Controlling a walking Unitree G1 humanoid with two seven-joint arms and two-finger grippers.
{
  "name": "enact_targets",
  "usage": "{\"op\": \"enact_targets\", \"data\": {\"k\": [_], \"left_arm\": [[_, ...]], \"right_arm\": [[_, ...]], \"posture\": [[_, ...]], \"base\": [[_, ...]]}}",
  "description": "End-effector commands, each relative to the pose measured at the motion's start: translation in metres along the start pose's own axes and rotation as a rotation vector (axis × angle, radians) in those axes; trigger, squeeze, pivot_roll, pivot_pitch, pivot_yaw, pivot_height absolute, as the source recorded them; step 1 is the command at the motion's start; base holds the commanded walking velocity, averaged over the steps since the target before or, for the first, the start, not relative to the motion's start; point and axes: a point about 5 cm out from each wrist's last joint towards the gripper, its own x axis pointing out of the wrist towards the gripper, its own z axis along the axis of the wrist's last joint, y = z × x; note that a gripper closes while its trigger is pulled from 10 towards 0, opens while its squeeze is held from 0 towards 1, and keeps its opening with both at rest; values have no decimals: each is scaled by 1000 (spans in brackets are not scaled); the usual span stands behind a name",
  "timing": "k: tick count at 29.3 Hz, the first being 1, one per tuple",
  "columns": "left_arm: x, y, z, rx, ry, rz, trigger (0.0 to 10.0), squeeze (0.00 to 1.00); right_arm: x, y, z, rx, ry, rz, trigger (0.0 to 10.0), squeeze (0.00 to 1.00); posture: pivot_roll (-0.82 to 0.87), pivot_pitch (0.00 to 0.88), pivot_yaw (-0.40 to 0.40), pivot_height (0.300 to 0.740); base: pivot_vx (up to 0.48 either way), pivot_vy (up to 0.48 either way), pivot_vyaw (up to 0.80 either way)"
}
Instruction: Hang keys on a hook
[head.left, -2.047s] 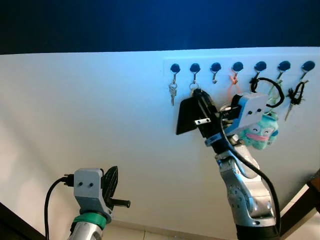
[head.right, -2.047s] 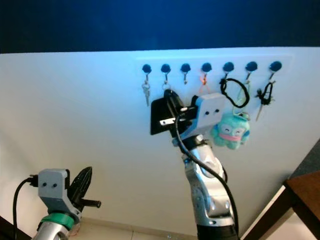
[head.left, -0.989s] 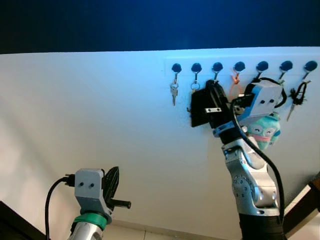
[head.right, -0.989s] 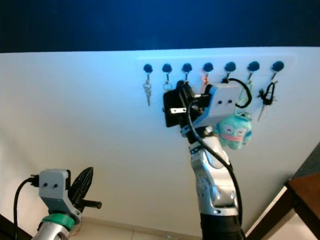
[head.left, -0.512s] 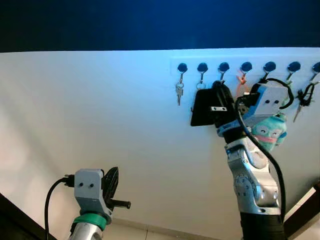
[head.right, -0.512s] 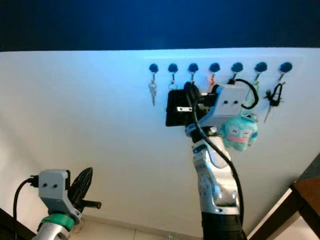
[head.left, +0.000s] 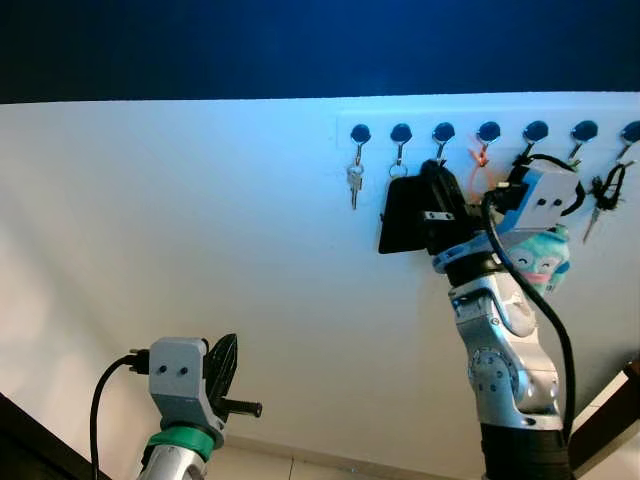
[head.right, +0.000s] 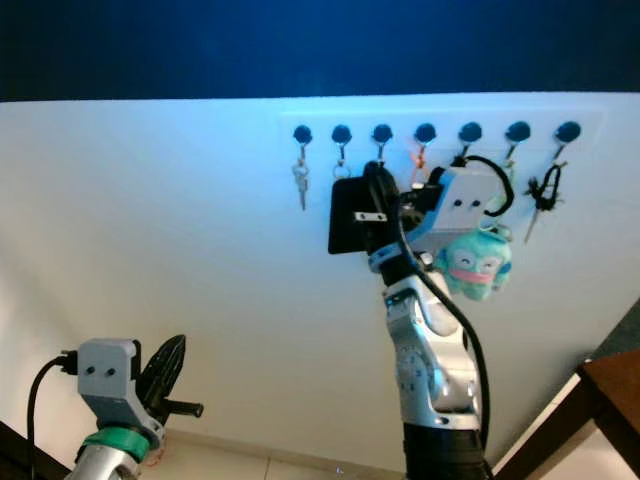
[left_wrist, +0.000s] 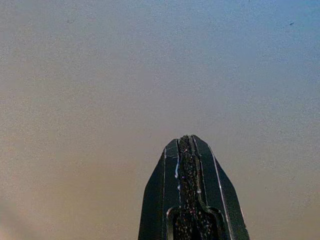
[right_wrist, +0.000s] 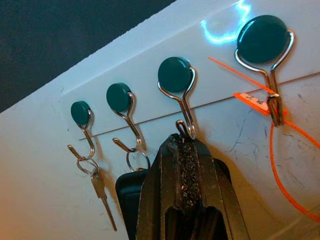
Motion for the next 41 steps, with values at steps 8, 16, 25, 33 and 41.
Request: {"op": "enact_targets", "data": {"k": [8,16,25,33,41], "left_arm": [[-2,2,0,-2,2,11,10000,0],[-3,3,0,1,1,16,10000,0],[-2,3,1,1,-1,11,10000,0],[-2,3,1,2,0,11,10000,0],[-2,3,1,2,0,10,10000,0]], "right_arm": [[3,28,2,-80,31,204,10000,0],[-3,32,-7,-121,79,262,10000,0],[-1,30,10,-116,-35,229,10000,0],[4,9,19,-131,-95,62,10000,0],[4,2,19,-116,-94,12,10000,0]], "posture": [[-107,73,162,740],[-107,73,162,740],[-102,73,162,740],[-102,73,165,740],[-101,73,164,740]], "base": [[0,0,0],[0,0,0],[0,0,0],[0,0,0],[0,0,0]]}}
